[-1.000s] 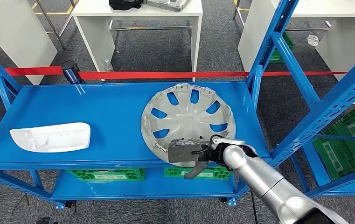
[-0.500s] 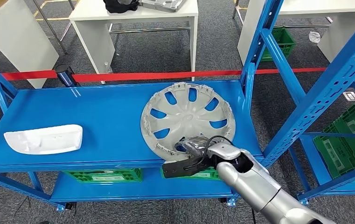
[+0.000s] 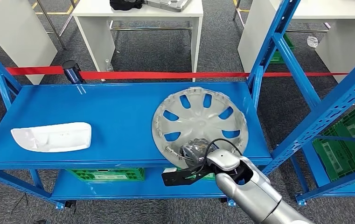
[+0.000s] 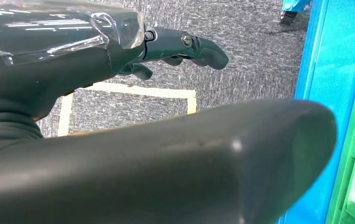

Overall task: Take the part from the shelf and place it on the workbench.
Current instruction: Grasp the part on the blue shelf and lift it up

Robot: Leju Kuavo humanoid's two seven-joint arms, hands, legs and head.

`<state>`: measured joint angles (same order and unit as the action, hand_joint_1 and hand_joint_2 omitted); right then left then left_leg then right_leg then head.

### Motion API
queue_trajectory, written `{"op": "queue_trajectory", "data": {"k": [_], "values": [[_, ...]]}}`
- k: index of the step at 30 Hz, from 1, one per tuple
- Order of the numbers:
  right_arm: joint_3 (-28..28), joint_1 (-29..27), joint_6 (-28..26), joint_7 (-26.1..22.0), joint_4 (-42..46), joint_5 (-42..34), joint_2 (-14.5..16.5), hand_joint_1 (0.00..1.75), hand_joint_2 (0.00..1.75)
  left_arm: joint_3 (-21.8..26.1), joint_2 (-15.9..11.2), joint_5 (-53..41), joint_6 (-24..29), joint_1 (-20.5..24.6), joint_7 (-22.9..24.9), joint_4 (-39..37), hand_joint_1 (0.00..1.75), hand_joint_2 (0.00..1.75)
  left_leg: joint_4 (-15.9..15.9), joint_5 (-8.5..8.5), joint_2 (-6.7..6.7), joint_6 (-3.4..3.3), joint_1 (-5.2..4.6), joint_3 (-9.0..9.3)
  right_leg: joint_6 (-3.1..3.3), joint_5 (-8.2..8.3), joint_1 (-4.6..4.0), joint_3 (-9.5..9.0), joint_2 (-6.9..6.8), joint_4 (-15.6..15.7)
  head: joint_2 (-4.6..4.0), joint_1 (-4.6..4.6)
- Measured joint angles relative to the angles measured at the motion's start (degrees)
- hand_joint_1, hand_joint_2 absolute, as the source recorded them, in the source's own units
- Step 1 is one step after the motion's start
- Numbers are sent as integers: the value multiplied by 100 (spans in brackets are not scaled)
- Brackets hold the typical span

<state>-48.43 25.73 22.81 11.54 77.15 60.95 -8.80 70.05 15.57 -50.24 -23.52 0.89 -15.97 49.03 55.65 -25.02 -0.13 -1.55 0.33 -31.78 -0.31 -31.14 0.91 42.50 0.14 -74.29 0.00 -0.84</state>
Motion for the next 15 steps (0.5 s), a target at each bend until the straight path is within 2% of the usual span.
{"op": "queue_trajectory", "data": {"k": [1, 2, 3, 4, 5, 8, 9, 11, 13, 14, 15], "values": [[20, -23, 10, -11, 20, 27, 4, 169, 175, 0, 7, -5, -18, 0, -14, 0, 0, 0, 7, -7, -8, 9, 0, 5, -48, 131, 5, -144, -3, 296, 0, 1], [47, -42, 19, -31, 41, 62, 10, 168, 175, -2, 13, -12, -39, -1, -49, 0, 0, 0, 22, -19, -16, 24, 0, 8, -87, 292, 9, -363, -9, 733, 0, 2], [79, -63, 26, -55, 63, 104, 22, 168, 175, -7, 18, -22, -63, -2, -110, 0, 0, 0, 54, -42, -24, 50, -16, -1, -96, 433, 7, -580, -13, 1152, 0, 2], [113, -85, 32, -78, 86, 143, 36, 169, 175, -14, 21, -37, -82, -4, -195, 2, 0, 0, 83, -64, -29, 76, -29, -12, -77, 528, 4, -730, -15, 1451, 0, -1], [151, -109, 38, -105, 106, 181, 51, 169, 175, -25, 22, -54, -100, -9, -295, 8, 0, 0, 106, -81, -31, 101, -40, -24, -40, 572, -4, -807, -16, 1601, 0, -3], [261, -173, 62, -184, 169, 266, 96, 169, 175, -85, 28, -119, -172, -34, -545, 46, 0, 0, 141, -121, -29, 174, -21, -46, 69, 594, -3, -824, -13, 1640, 0, -4], [292, -187, 69, -198, 189, 279, 110, 169, 175, -106, 33, -132, -195, -44, -586, 63, 0, 0, 229, -187, -26, 206, -9, -86, 98, 596, 9, -832, -14, 1647, 0, -12], [336, -212, 78, -203, 208, 289, 133, 169, 175, -133, 38, -143, -216, -57, -619, 89, 0, 0, 764, -491, -20, 271, 17, -334, 133, 598, 31, -845, -16, 1654, 0, -31], [366, -238, 78, -203, 208, 292, 138, 169, 175, -150, 39, -147, -219, -80, -628, 101, 0, 0, 1578, -835, -17, 312, 36, -717, 143, 595, 30, -846, -17, 1652, 0, -41], [379, -251, 78, -203, 208, 293, 140, 169, 175, -155, 41, -149, -220, -96, -628, 103, 0, 44, 1824, -888, -16, 321, 42, -843, 142, 595, 30, -849, -15, 1652, 0, -41], [392, -259, 78, -203, 209, 294, 142, 169, 175, -160, 43, -151, -221, -109, -628, 106, 0, 87, 1844, -828, -16, 321, 45, -866, 141, 594, 30, -853, -12, 1651, 0, -41]]}}
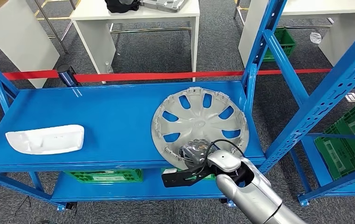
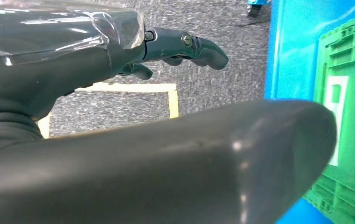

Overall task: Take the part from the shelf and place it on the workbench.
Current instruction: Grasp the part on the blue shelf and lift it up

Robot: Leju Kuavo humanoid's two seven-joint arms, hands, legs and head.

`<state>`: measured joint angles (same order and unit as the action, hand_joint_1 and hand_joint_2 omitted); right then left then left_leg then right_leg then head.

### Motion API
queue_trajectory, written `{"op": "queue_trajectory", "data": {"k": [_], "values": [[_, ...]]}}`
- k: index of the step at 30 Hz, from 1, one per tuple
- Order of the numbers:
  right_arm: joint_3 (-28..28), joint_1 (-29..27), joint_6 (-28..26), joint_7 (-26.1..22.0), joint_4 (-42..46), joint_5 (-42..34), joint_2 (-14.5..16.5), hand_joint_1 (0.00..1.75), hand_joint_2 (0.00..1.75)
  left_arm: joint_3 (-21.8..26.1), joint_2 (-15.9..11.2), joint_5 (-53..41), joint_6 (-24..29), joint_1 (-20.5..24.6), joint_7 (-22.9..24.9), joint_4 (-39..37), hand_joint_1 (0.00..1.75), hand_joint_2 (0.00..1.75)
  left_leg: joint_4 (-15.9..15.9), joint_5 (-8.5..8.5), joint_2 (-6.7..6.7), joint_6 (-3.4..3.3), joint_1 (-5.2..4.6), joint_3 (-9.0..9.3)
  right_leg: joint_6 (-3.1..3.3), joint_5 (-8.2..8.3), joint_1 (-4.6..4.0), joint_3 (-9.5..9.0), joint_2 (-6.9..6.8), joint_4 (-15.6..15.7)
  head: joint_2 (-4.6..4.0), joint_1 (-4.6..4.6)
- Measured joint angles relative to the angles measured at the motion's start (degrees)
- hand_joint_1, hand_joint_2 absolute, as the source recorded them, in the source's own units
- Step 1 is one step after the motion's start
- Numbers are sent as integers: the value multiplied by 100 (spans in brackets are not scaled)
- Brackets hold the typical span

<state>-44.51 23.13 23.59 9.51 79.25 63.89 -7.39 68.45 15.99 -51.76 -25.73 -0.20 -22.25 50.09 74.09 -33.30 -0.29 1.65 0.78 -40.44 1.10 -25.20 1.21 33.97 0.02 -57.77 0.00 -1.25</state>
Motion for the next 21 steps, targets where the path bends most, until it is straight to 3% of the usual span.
{"op": "queue_trajectory", "data": {"k": [2, 4, 5, 9, 11, 13, 14, 15, 16, 18, 20, 21], "values": [[21, -7, 4, -1, 7, 0, 3, 169, 175, -5, 0, -2, -2, -10, -2, 18, 0, 175, -643, 381, 0, -21, 3, 296, -3, -1, 1, -17, 7, 0, 0, 1], [36, -7, 5, -15, 12, -2, 10, 169, 175, -8, -1, 3, -4, -8, -7, 45, 0, 175, -1431, 665, -1, -63, -16, 675, -21, -1, -21, -20, 11, -2, 0, 3], [45, -8, -4, -33, 16, -11, 15, 169, 175, -9, 3, 5, -7, -8, -10, 61, 0, 175, -1632, 712, -2, -90, -32, 766, -40, 1, -32, -12, 12, -3, 0, 4], [187, -44, -221, -252, 132, -439, 43, 169, 175, 10, 24, -13, -51, -23, -19, 160, 0, 175, -1755, 770, 3, -245, -50, 805, -149, -18, -28, 52, 11, -43, 0, 10], [345, -74, -410, -535, 291, -1156, 54, 169, 175, 37, 37, -33, -111, -28, -47, 208, 0, 175, -1802, 821, 15, -312, -29, 827, -121, -259, -29, 289, 9, -510, 0, 21], [523, -112, -551, -935, 511, -2242, 57, 169, 175, 93, 47, -51, -187, -27, -75, 236, 0, 175, -1799, 830, 22, -332, -42, 807, -85, -595, -30, 668, 9, -1330, 0, 26], [601, -135, -590, -1132, 638, -2818, 57, 169, 175, 132, 53, -57, -228, -27, -82, 250, 0, 175, -1797, 828, 22, -334, -48, 803, -98, -681, -29, 803, 8, -1622, 0, 26], [671, -151, -610, -1311, 776, -3361, 57, 169, 175, 173, 63, -63, -267, -27, -86, 269, 0, 175, -1793, 826, 19, -333, -50, 803, -131, -677, -25, 838, 8, -1702, 0, 26], [733, -159, -621, -1444, 914, -3804, 57, 169, 175, 210, 74, -71, -303, -26, -87, 292, 0, 175, -1789, 822, 12, -330, -51, 806, -177, -582, -21, 752, 6, -1530, 0, 26], [840, -144, -624, -1582, 1161, -4313, 60, 169, 175, 272, 93, -91, -347, -24, -87, 329, 0, 175, -1765, 801, -5, -302, -54, 811, -247, -267, -16, 355, 0, -698, 0, 27], [899, -132, -623, -1627, 1332, -4465, 65, 169, 175, 319, 103, -108, -362, -23, -89, 363, 0, 175, -1726, 768, -16, -251, -77, 798, -212, -71, -27, 61, -2, -102, 0, 20], [911, -137, -616, -1668, 1396, -4563, 67, 169, 175, 341, 108, -114, -365, -22, -89, 382, 0, 175, -1716, 760, -18, -226, -83, 790, -169, -48, -42, 17, 0, -14, 0, 16]]}}
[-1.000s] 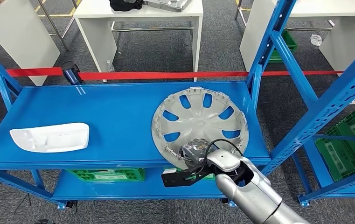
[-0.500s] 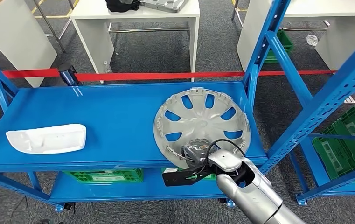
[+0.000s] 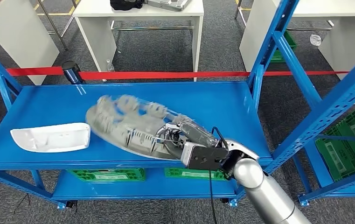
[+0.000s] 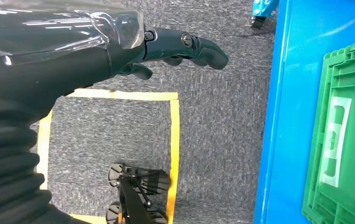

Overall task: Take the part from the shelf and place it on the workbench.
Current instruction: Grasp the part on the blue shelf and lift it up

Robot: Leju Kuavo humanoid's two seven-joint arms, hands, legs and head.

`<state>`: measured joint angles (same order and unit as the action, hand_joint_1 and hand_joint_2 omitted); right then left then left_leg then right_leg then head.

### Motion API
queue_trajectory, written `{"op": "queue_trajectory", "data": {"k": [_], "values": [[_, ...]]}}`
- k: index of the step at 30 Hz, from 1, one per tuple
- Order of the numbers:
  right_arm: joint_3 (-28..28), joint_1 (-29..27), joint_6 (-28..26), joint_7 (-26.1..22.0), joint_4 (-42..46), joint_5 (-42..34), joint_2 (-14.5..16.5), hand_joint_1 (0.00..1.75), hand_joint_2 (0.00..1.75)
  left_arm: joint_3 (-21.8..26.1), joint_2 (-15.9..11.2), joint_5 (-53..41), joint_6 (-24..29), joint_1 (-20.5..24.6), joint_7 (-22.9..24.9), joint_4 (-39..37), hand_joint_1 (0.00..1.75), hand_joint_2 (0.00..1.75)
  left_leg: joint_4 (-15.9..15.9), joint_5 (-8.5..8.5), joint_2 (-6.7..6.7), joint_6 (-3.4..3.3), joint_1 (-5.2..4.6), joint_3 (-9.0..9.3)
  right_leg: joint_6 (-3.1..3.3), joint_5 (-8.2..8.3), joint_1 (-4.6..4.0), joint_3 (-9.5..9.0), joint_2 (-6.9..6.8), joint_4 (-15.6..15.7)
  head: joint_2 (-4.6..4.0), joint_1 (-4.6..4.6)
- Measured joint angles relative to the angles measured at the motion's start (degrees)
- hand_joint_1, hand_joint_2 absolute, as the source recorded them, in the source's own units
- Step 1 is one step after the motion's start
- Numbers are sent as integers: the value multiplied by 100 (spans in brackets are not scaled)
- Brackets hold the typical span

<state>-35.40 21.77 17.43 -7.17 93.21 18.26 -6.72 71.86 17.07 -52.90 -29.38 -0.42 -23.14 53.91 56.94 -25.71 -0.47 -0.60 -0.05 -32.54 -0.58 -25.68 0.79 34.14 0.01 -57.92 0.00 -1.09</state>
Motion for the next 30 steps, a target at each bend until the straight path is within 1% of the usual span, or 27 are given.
{"op": "queue_trajectory", "data": {"k": [2, 3, 4, 5, 7, 8, 9, 10, 11, 12, 13, 14, 15, 16, 18, 19, 20, 21, 22, 23, 24, 25, 26, 27, 28, 29, 30], "values": [[25, -21, 44, -143, 105, -441, 4, 169, 175, 53, 10, -22, -12, 2, -1, 38, 0, 175, 11, -14, 1, 49, 14, -12, 69, 17, -6, -9, 4, 4, 0, -1], [47, -27, 97, -222, 162, -783, 9, 169, 175, 87, 23, -34, -23, 3, -1, 58, 0, 175, 55, -53, 5, 79, 26, -33, 96, 22, 5, -15, 6, 11, 0, -2], [70, -30, 177, -296, 227, -1165, 15, 169, 175, 121, 34, -45, -34, 5, -1, 81, 0, 175, 193, -148, 8, 112, 38, -97, 124, 25, 23, -21, 8, 19, 0, -10], [84, -34, 278, -354, 307, -1553, 27, 169, 175, 156, 45, -51, -47, 9, -1, 106, 0, 175, 450, -298, 11, 147, 50, -216, 146, 28, 41, -28, 10, 25, 0, -19], [90, -51, 471, -418, 470, -2237, 62, 169, 175, 225, 67, -56, -66, 23, -1, 148, 0, 175, 1236, -656, 15, 202, 72, -587, 170, 23, 38, -29, 12, 22, 0, -36], [86, -64, 544, -430, 543, -2506, 80, 169, 175, 258, 80, -60, -77, 28, -1, 168, 0, 175, 1567, -759, 15, 218, 79, -755, 171, 21, 36, -30, 11, 20, 0, -36], [89, -76, 606, -438, 610, -2746, 94, 169, 175, 288, 99, -69, -86, 31, -1, 189, 0, 175, 1707, -756, 16, 224, 83, -839, 171, 20, 35, -32, 11, 20, 0, -36], [94, -87, 667, -445, 675, -2961, 104, 169, 175, 315, 117, -83, -92, 30, -1, 213, 0, 175, 1607, -644, 17, 221, 85, -807, 171, 19, 35, -36, 12, 19, 0, -37], [100, -98, 731, -450, 743, -3162, 113, 169, 175, 343, 132, -98, -97, 30, -1, 241, 0, 175, 1286, -452, 17, 210, 86, -661, 170, 18, 35, -41, 15, 20, 0, -36], [108, -106, 806, -451, 818, -3360, 121, 169, 175, 368, 145, -116, -103, 31, -1, 274, 0, 175, 839, -245, 18, 191, 85, -447, 168, 18, 33, -46, 19, 21, 0, -36], [120, -112, 892, -449, 893, -3553, 126, 169, 175, 390, 151, -138, -110, 34, -2, 307, 0, 175, 444, -105, 18, 169, 73, -249, 160, 17, 17, -43, 22, 20, 0, -36], [133, -116, 983, -441, 963, -3754, 128, 169, 175, 407, 157, -154, -124, 38, -10, 336, 0, 175, 169, -24, 17, 143, 60, -109, 146, 19, 5, -34, 24, 19, 0, -33], [151, -125, 1085, -423, 1033, -3978, 131, 169, 175, 419, 161, -178, -136, 40, -28, 357, 0, 175, 35, -5, 16, 117, 43, -42, 127, 23, -5, -24, 24, 20, 0, -33], [170, -138, 1196, -395, 1104, -4221, 131, 169, 175, 428, 162, -204, -147, 41, -59, 367, 0, 175, 20, -16, 15, 92, 24, -34, 102, 32, -11, -16, 24, 26, 0, -32], [208, -172, 1408, -320, 1270, -4727, 133, 169, 175, 444, 164, -250, -158, 40, -148, 369, 0, 175, -22, 22, 17, 20, 28, -22, 46, 32, -1, -2, 22, 22, 0, -30], [229, -186, 1501, -287, 1360, -4955, 132, 169, 175, 451, 166, -269, -159, 40, -194, 369, 0, 175, -52, 47, 20, -22, 38, -11, 37, -24, 1, 47, 21, -69, 0, -25], [248, -196, 1578, -263, 1449, -5151, 130, 169, 175, 456, 166, -287, -160, 41, -232, 368, 0, 175, -82, 70, 24, -60, 50, -1, 44, -132, 1, 148, 20, -274, 0, -19], [264, -208, 1635, -247, 1531, -5302, 127, 169, 175, 460, 167, -305, -161, 42, -264, 368, 0, 175, -95, 81, 27, -85, 55, 1, 69, -290, 6, 308, 19, -609, 0, -14], [275, -220, 1679, -235, 1605, -5414, 125, 169, 175, 464, 166, -322, -165, 43, -295, 367, 0, 175, -96, 84, 28, -101, 52, -4, 91, -469, 5, 503, 19, -1032, 0, -10], [283, -234, 1716, -224, 1667, -5482, 121, 169, 175, 467, 166, -336, -172, 41, -326, 366, 0, 175, -94, 84, 29, -107, 47, -7, 93, -603, 7, 677, 19, -1413, 0, -10], [289, -246, 1741, -205, 1721, -5515, 117, 169, 175, 470, 166, -348, -186, 41, -365, 363, 0, 175, -91, 84, 28, -109, 43, -9, 74, -665, 8, 777, 18, -1641, 0, -10], [297, -253, 1764, -182, 1774, -5527, 114, 169, 175, 471, 165, -357, -203, 40, -406, 359, 0, 175, -85, 85, 27, -108, 42, -9, 37, -634, 11, 760, 17, -1629, 0, -10], [307, -255, 1786, -159, 1825, -5527, 111, 169, 175, 471, 165, -367, -219, 40, -445, 355, 0, 175, -74, 87, 24, -103, 42, -9, -9, -522, 15, 618, 15, -1368, 0, -10], [318, -254, 1800, -138, 1879, -5521, 108, 169, 175, 470, 164, -384, -230, 41, -477, 350, 0, 175, -54, 85, 20, -93, 43, -11, -51, -370, 19, 388, 10, -941, 0, -9], [333, -258, 1815, -129, 1929, -5511, 105, 169, 175, 469, 160, -407, -233, 41, -498, 343, 0, 175, -21, 77, 16, -74, 31, -23, -62, -235, 15, 168, 6, -529, 0, -11], [352, -265, 1833, -134, 1977, -5499, 102, 169, 175, 468, 152, -435, -226, 42, -512, 335, 0, 175, 11, 71, 13, -50, 21, -41, -48, -135, 13, 11, 4, -226, 0, -14], [372, -282, 1847, -150, 2021, -5489, 96, 169, 175, 468, 143, -457, -214, 42, -520, 325, 0, 175, 36, 69, 12, -21, 12, -61, -18, -79, 4, -70, 4, -62, 0, -17]]}}
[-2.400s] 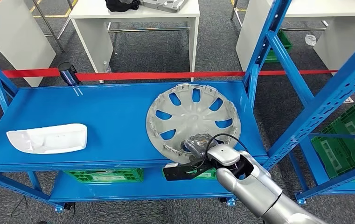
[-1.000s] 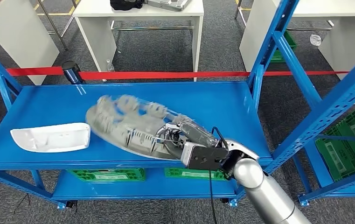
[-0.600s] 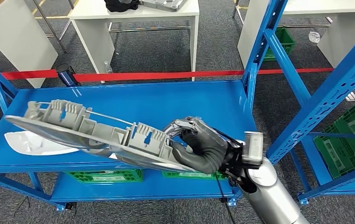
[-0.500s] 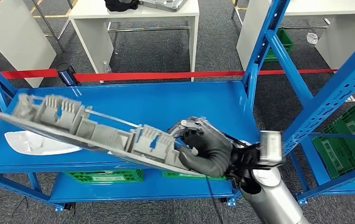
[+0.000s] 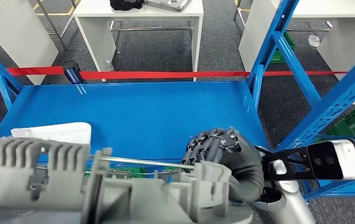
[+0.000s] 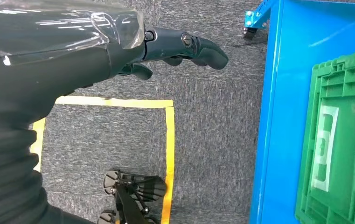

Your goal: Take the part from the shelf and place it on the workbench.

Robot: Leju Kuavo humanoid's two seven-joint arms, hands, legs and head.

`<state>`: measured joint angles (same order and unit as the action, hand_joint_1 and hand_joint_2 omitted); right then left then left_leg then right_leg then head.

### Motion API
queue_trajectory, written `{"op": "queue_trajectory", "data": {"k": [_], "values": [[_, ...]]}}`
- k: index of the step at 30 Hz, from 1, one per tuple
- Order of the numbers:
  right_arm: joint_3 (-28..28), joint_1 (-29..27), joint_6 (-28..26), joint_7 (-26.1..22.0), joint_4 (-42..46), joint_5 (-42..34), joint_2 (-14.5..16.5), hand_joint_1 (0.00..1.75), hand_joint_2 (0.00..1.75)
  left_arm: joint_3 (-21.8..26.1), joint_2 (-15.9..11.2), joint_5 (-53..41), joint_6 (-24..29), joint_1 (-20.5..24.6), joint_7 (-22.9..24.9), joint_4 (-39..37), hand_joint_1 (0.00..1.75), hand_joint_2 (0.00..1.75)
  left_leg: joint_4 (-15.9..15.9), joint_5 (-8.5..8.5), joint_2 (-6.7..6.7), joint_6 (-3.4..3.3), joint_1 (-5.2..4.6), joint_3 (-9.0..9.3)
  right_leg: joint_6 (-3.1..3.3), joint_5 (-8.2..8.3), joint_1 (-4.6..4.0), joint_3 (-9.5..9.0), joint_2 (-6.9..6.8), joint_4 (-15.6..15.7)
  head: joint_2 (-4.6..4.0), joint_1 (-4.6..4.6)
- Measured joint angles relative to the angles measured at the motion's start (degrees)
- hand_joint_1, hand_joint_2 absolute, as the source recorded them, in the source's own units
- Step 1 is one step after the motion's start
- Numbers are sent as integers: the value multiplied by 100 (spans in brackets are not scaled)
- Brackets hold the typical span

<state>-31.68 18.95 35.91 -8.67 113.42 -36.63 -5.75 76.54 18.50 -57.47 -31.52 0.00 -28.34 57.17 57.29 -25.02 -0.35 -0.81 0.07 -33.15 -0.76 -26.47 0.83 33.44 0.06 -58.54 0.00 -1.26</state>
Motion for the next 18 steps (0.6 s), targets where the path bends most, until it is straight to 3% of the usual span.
{"op": "queue_trajectory", "data": {"k": [3, 4, 6, 8, 9, 10, 11, 14, 15, 18], "values": [[38, -87, 30, -85, 91, 39, -21, 169, 175, 1, -27, -24, 30, -3, -7, -23, 0, 175, 29, 4, -1, 84, 13, -36, 102, 59, -6, 11, 7, 35, 0, -1], [42, -115, 35, -117, 103, 66, -30, 169, 175, 2, -32, -30, 25, -3, -6, -25, 0, 175, 100, -74, 0, 115, 23, -64, 134, 80, 7, 19, 4, 43, 0, -5], [42, -160, 55, -191, 114, 135, -51, 169, 175, 9, -43, -57, -6, -5, 8, -23, 0, 175, 560, -437, 6, 179, 47, -229, 194, 122, 34, 53, -4, 54, 0, -18], [40, -210, 73, -248, 116, 182, -80, 169, 175, 30, -51, -79, -38, -5, 31, -19, 0, 175, 1324, -878, 10, 224, 64, -497, 225, 172, 27, 122, -9, 51, 0, -25], [39, -233, 78, -260, 116, 194, -96, 169, 175, 42, -53, -82, -47, -5, 40, -19, 0, 175, 1584, -995, 10, 233, 68, -568, 232, 205, 22, 164, -10, 49, 0, -25], [37, -253, 81, -266, 116, 203, -112, 169, 175, 52, -53, -83, -54, -5, 45, -19, 0, 175, 1642, -1011, 11, 233, 70, -541, 229, 240, 18, 205, -9, 49, 0, -25], [33, -266, 84, -270, 117, 210, -126, 169, 175, 59, -54, -84, -59, -5, 48, -19, 0, 175, 1448, -924, 11, 222, 70, -384, 223, 276, 13, 244, -7, 49, 0, -25], [26, -278, 92, -277, 133, 220, -153, 169, 175, 67, -64, -85, -67, 10, 52, -7, 0, 175, 213, -568, 10, 140, 40, 399, 170, 385, -5, 316, -2, 53, 0, -21], [24, -278, 94, -283, 141, 223, -158, 169, 175, 68, -65, -87, -71, 17, 57, -1, 0, 175, -16, -518, 10, 109, 20, 523, 140, 417, -9, 325, -6, 57, 0, -21], [18, -280, 99, -355, 151, 272, -172, 169, 175, 86, -56, -139, -143, 16, 167, 53, 0, 175, -106, -400, 16, 10, -17, 492, 38, 526, 4, 345, -18, 96, 0, -14]]}}
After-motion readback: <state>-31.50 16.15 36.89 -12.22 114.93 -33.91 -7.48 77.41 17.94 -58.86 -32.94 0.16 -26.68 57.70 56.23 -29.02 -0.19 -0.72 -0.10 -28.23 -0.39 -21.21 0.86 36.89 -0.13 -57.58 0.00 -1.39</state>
